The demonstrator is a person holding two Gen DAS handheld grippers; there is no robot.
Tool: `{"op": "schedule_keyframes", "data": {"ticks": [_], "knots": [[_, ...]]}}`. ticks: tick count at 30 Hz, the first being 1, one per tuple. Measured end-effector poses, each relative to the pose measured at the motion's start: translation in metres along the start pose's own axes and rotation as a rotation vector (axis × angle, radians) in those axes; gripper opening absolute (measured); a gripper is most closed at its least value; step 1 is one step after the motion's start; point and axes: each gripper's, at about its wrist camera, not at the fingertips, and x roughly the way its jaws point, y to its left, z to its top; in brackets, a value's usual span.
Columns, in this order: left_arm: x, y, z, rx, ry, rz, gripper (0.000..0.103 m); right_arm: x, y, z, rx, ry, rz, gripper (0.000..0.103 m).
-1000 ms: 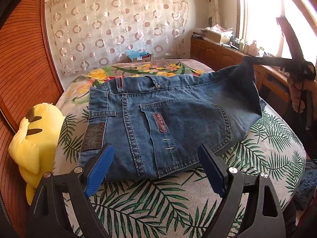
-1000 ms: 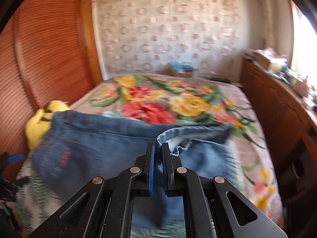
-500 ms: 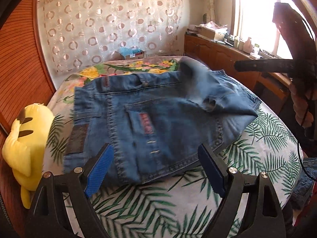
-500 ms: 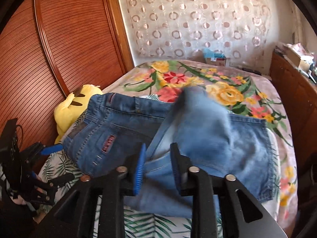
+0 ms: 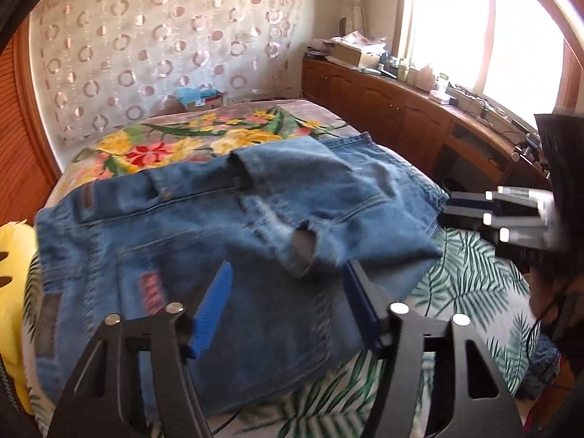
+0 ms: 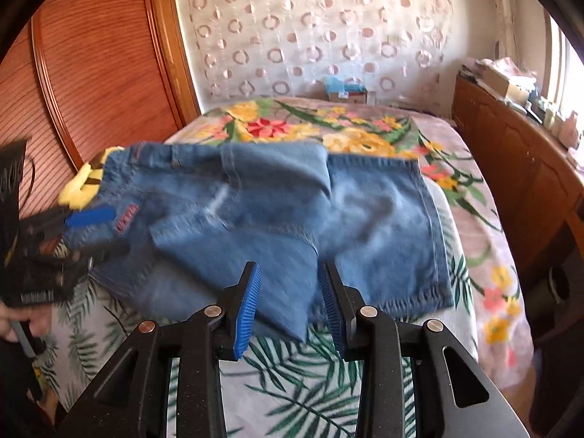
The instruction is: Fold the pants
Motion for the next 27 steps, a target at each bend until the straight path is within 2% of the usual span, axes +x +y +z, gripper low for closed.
{"op": "schedule_keyframes", "data": {"ticks": [1,4,5,9,11,13,14,16,20,27], "knots": [[0.005,-0.003,0.004,0.001,0.003,-0.007,0.055,0.003,-0.001,-0.002,0.007,0.002,0.002,0.036],[0.015,-0.012,0.013,0.021,0.019,-0.018,0.048,0.008,-0.006,-0.006,0.022,0.009,0.000,0.037],[0.019,-0.016,0.015,0.033,0.028,-0.019,0.045,0.010,-0.006,-0.009,0.028,0.008,-0.007,0.040],[0.038,-0.022,0.016,0.047,0.092,-0.003,0.033,0.014,-0.008,-0.015,0.048,0.014,-0.004,0.043],[0.042,-0.024,0.013,0.046,0.116,0.002,0.019,0.011,-0.011,-0.015,0.060,0.010,0.000,0.044],[0.039,-0.027,0.010,0.063,0.114,0.000,0.015,0.005,-0.014,-0.018,0.072,0.007,0.015,0.044],[0.035,-0.029,0.009,0.074,0.110,0.000,0.009,0.004,-0.014,-0.017,0.074,0.005,0.019,0.044],[0.027,-0.029,0.009,0.080,0.093,0.003,0.005,0.002,-0.014,-0.017,0.072,0.001,0.016,0.044],[-0.003,-0.023,0.014,0.087,0.019,0.011,0.004,0.004,-0.021,-0.017,0.076,-0.004,0.014,0.044],[-0.065,0.029,0.030,0.045,-0.089,0.095,0.003,0.002,-0.016,-0.013,0.064,-0.013,0.022,0.044]]}}
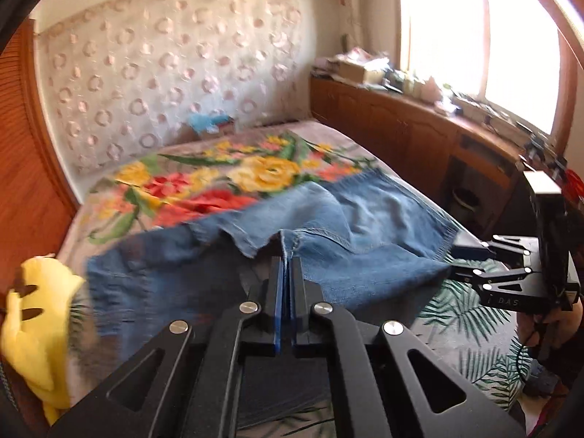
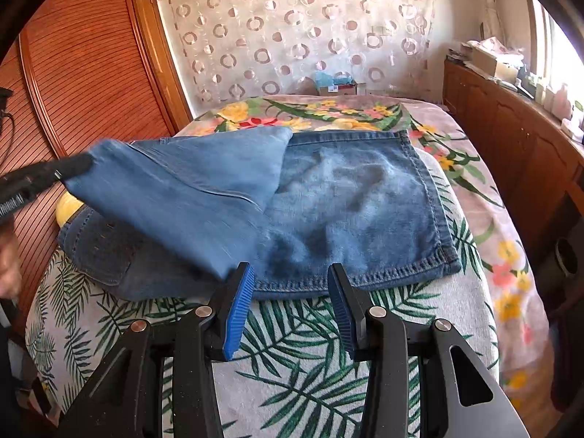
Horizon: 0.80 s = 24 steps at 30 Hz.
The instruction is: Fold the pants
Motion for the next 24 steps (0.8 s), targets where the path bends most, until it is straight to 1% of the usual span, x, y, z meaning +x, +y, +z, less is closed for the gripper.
{"op": "schedule_keyframes", "data": {"ticks": [6,9,12,17,22,24], "knots": [[-0.037,0.061,0.001,-0.067,-0.039,0.086,0.003,0.003,0.013,0.008,-0.014,-0.010,0.024,0.044],[-0.049,0.075,-0.006,-0.078,-0.048,0.107,0.003,0.004,0.020,0.010,-0.028,-0.020,0.036,0.044],[-0.053,0.084,-0.019,-0.076,-0.035,0.130,0.003,0.009,0.030,0.013,-0.045,-0.021,0.051,0.044],[-0.041,0.083,-0.044,-0.058,0.023,0.136,0.003,0.019,0.047,0.021,-0.067,-0.033,0.095,0.044],[-0.013,0.082,-0.079,-0.063,0.126,0.107,0.003,0.038,0.057,0.028,-0.087,-0.029,0.130,0.044],[-0.006,0.083,-0.087,-0.077,0.149,0.100,0.003,0.049,0.060,0.031,-0.100,-0.016,0.134,0.044]]}}
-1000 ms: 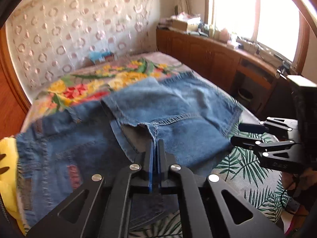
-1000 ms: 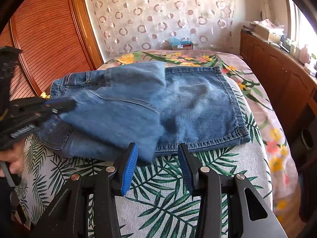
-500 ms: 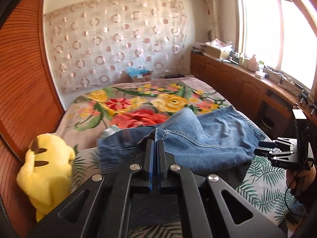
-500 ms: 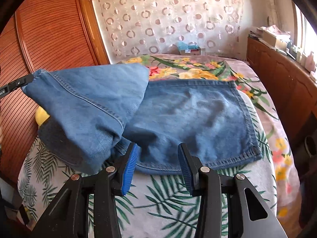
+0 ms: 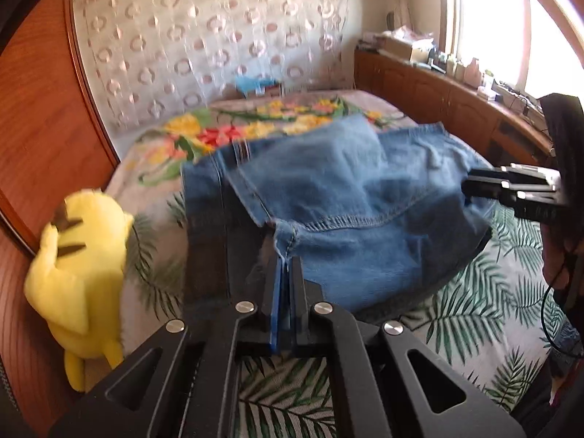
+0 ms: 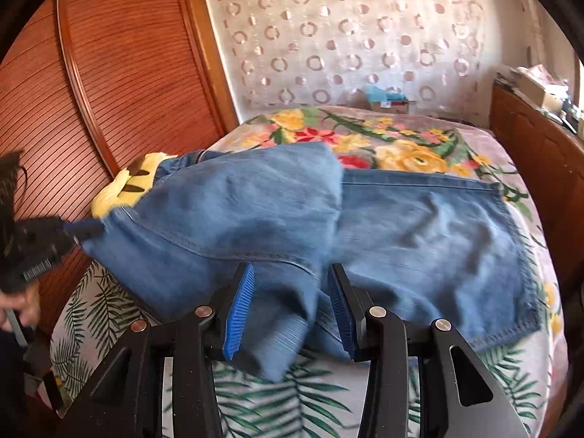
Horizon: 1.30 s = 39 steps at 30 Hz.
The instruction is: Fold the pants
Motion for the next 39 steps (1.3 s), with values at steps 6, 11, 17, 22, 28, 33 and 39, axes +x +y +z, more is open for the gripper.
{"op": "schedule_keyframes", "data": {"ticks": [6,11,17,22,28,33,39], "knots": [[0.004,0.007,-0.004,-0.036,0.004,-0.014,0.010,0.030,-0.003,0.001,-0.052,0.076,-0.040,0.044],[0.001,0.021,0.005,-0.066,-0.031,-0.008,0.048,0.051,-0.015,-0.013,-0.063,0.144,-0.068,0.044],[0.022,0.036,0.026,-0.099,-0.040,0.025,0.053,0.054,-0.023,-0.017,-0.047,0.129,-0.066,0.044],[0.051,0.055,0.046,-0.187,0.000,-0.044,0.048,0.049,-0.016,-0.030,-0.041,0.122,-0.059,0.044],[0.076,0.059,0.052,-0.233,0.063,-0.075,0.044,0.043,-0.012,-0.027,-0.037,0.123,-0.048,0.044],[0.084,0.052,0.052,-0.242,0.088,-0.130,0.033,0.030,-0.012,-0.024,-0.040,0.111,-0.043,0.044],[0.075,0.043,0.055,-0.222,0.100,-0.157,0.002,0.022,-0.014,-0.023,-0.040,0.102,-0.044,0.044]]}}
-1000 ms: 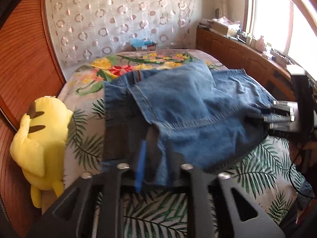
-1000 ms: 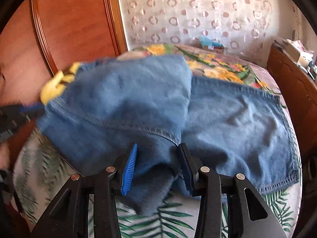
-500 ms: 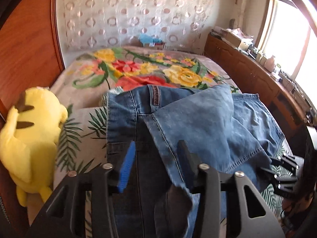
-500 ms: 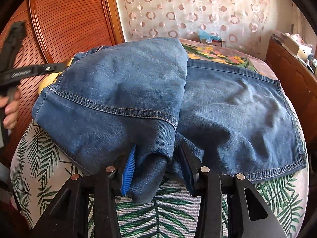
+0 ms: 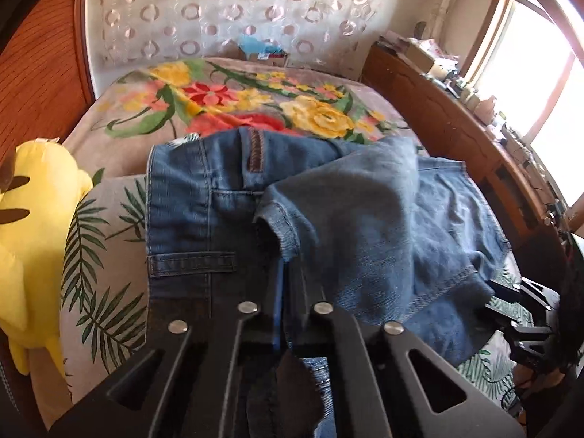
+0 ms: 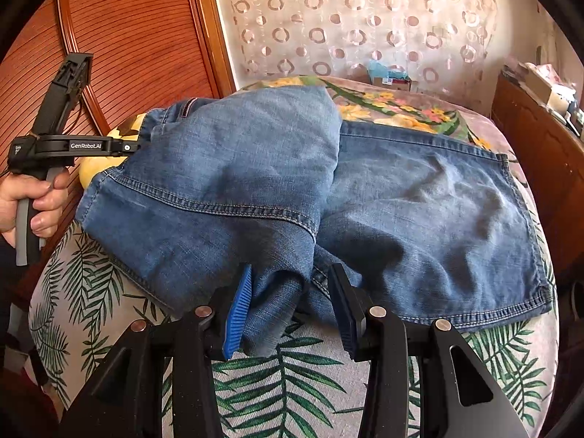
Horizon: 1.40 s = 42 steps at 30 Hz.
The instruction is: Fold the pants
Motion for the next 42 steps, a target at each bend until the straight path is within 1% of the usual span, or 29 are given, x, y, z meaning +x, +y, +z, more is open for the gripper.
{"op": "schedule_keyframes", "data": {"ticks": [2,4,7,11,12,15,18,22,24,26,27,28,29,32,33,34,35,36,37,38,39,42], "knots": [[-0.010,-0.002,0.002,0.019,-0.028,0.028,0.002,0.000,0.000,0.000,0.000,0.000,-0.003,0.044],[-0.028,-0.004,0.006,0.039,-0.082,0.070,0.002,-0.001,0.000,0.001,0.000,-0.001,-0.004,0.044],[-0.055,-0.001,0.015,0.052,-0.153,0.106,0.001,-0.002,0.003,0.004,-0.004,-0.003,-0.005,0.044],[-0.082,0.008,0.028,0.059,-0.219,0.147,0.001,-0.004,0.007,0.007,-0.008,-0.013,0.004,0.044],[-0.087,0.013,0.031,0.055,-0.234,0.168,0.001,-0.004,0.008,0.008,-0.008,-0.017,0.010,0.044],[-0.091,0.032,0.038,0.011,-0.230,0.200,0.001,-0.006,0.011,0.009,-0.014,-0.021,0.018,0.044],[-0.076,0.047,0.029,0.001,-0.181,0.244,0.001,-0.011,0.013,0.008,-0.021,-0.031,0.031,0.044],[-0.064,0.053,0.013,-0.016,-0.154,0.261,0.002,-0.017,0.013,0.007,-0.020,-0.050,0.036,0.044],[-0.063,0.053,0.006,-0.017,-0.147,0.247,0.007,-0.017,0.014,0.007,-0.021,-0.056,0.040,0.044],[-0.066,0.049,-0.002,-0.001,-0.149,0.247,0.017,-0.016,0.015,0.007,-0.029,-0.056,0.043,0.044],[-0.067,0.045,-0.008,0.019,-0.153,0.239,0.020,-0.015,0.017,0.007,-0.032,-0.057,0.040,0.044],[-0.069,0.040,-0.012,0.033,-0.156,0.233,0.027,-0.014,0.017,0.006,-0.032,-0.057,0.042,0.044],[-0.070,0.037,-0.016,0.048,-0.158,0.227,0.038,-0.012,0.018,0.006,-0.031,-0.056,0.047,0.044],[-0.069,0.027,-0.029,0.089,-0.156,0.222,0.061,-0.007,0.021,0.006,-0.033,-0.051,0.051,0.044],[-0.067,0.024,-0.035,0.102,-0.154,0.220,0.064,-0.005,0.023,0.007,-0.036,-0.052,0.052,0.044],[-0.066,0.022,-0.037,0.107,-0.151,0.216,0.071,-0.004,0.025,0.007,-0.042,-0.056,0.057,0.043],[-0.064,0.020,-0.040,0.111,-0.149,0.210,0.072,-0.003,0.027,0.006,-0.050,-0.059,0.060,0.029],[-0.062,0.018,-0.043,0.115,-0.148,0.209,0.072,-0.002,0.028,0.006,-0.056,-0.058,0.053,0.022],[-0.060,0.017,-0.047,0.121,-0.149,0.218,0.072,-0.001,0.029,0.005,-0.062,-0.056,0.049,0.011],[-0.059,0.016,-0.050,0.124,-0.149,0.222,0.072,-0.001,0.030,0.004,-0.067,-0.050,0.060,0.007],[-0.056,0.016,-0.053,0.124,-0.140,0.218,0.072,-0.002,0.031,0.002,-0.080,-0.044,0.074,0.005],[-0.046,0.020,-0.062,0.114,-0.108,0.224,0.072,-0.004,0.030,-0.007,-0.110,-0.022,0.051,0.003]]}}
